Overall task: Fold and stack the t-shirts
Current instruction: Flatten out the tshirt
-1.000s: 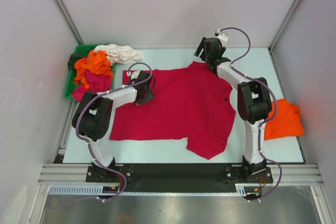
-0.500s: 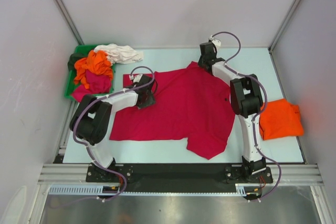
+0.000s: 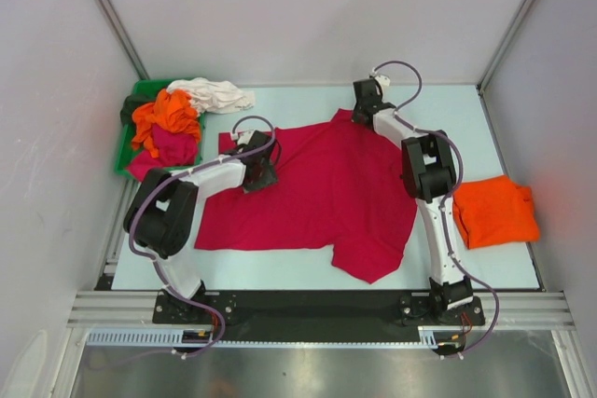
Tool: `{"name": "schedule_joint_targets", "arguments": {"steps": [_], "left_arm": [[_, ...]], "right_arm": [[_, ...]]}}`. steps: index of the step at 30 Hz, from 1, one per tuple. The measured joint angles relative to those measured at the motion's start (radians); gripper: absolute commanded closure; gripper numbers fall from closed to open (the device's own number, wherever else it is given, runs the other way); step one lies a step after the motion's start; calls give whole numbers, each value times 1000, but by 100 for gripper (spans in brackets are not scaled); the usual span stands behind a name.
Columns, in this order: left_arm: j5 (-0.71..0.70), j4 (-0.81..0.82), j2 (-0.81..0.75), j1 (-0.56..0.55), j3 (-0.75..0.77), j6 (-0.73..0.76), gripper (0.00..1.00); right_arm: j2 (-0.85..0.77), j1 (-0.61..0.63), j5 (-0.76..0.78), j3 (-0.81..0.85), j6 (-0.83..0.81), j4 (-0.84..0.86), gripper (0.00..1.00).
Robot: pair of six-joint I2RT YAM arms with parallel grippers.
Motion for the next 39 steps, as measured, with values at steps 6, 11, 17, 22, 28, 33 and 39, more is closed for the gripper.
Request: {"name": "schedule_joint_targets", "arguments": {"steps": [6, 11, 17, 22, 28, 33, 39], "left_arm": [[-18, -35, 10, 0, 105, 1, 42], [-19, -35, 39, 0, 149, 0, 43], [-8, -43, 82, 0, 155, 0, 44], [2, -51, 103, 0, 156, 0, 44], [0, -73, 108, 0, 177, 8, 43], [-14, -74, 107, 0, 185, 20, 43], [-29, -73, 108, 8, 214, 34, 43]], "right_arm": [[82, -6, -8, 140, 1, -40, 89], [116, -11, -22, 203, 2, -59, 85], [167, -28, -78, 290, 26, -72, 70], [214, -50, -137, 372, 62, -63, 36], [233, -69, -173, 409, 76, -37, 11], [109, -77, -174, 216, 69, 40, 6], [-135, -77, -156, 20, 46, 56, 20]]}}
